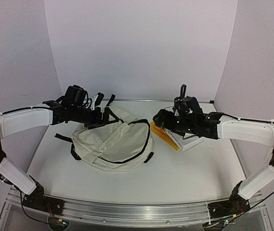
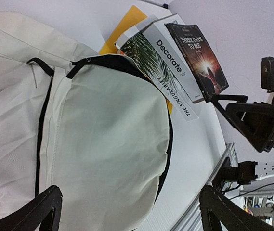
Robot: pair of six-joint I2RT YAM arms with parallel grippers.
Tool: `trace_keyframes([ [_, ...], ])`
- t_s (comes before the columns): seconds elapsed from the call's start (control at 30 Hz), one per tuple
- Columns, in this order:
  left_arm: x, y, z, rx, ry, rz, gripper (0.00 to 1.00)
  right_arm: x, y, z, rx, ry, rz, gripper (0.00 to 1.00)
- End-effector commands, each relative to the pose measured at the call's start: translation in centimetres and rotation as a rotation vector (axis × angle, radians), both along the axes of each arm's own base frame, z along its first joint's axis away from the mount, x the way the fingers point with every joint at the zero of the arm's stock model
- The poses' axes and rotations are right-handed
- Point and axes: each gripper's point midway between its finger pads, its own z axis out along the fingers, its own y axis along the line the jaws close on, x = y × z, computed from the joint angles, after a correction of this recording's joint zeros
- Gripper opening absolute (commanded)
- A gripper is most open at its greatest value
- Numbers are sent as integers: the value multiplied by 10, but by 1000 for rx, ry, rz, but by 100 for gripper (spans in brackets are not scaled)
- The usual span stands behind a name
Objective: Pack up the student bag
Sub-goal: Unzip the student bag at the center of the board.
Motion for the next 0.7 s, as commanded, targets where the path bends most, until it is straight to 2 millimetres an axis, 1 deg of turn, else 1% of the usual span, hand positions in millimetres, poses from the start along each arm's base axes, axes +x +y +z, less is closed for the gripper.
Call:
trace_keyframes([
  [0.0,5,30,17,10,-85,152,100,5,-67,47,-11,-76,-209,98],
  [0.13,2,40,6,48,-59,185,100,7,-132,33,-69,-8,-349,98],
  [0.3,1,41,1,51,-39,192,100,4,-208,18,11,57,-507,98],
  [0.37,1,42,1,53,-43,194,100,-2,-231,9,40,77,-560,98],
  [0.4,1,42,0,55,-41,193,100,-6,-241,1,54,96,-579,98],
  [0.47,1,41,-2,62,-35,192,100,-7,-245,-9,93,117,-573,98],
  [0.57,1,40,-6,71,-24,184,100,-5,-234,-21,159,133,-528,96],
  [0.67,1,39,-8,75,-17,177,100,1,-224,-22,221,117,-489,90],
])
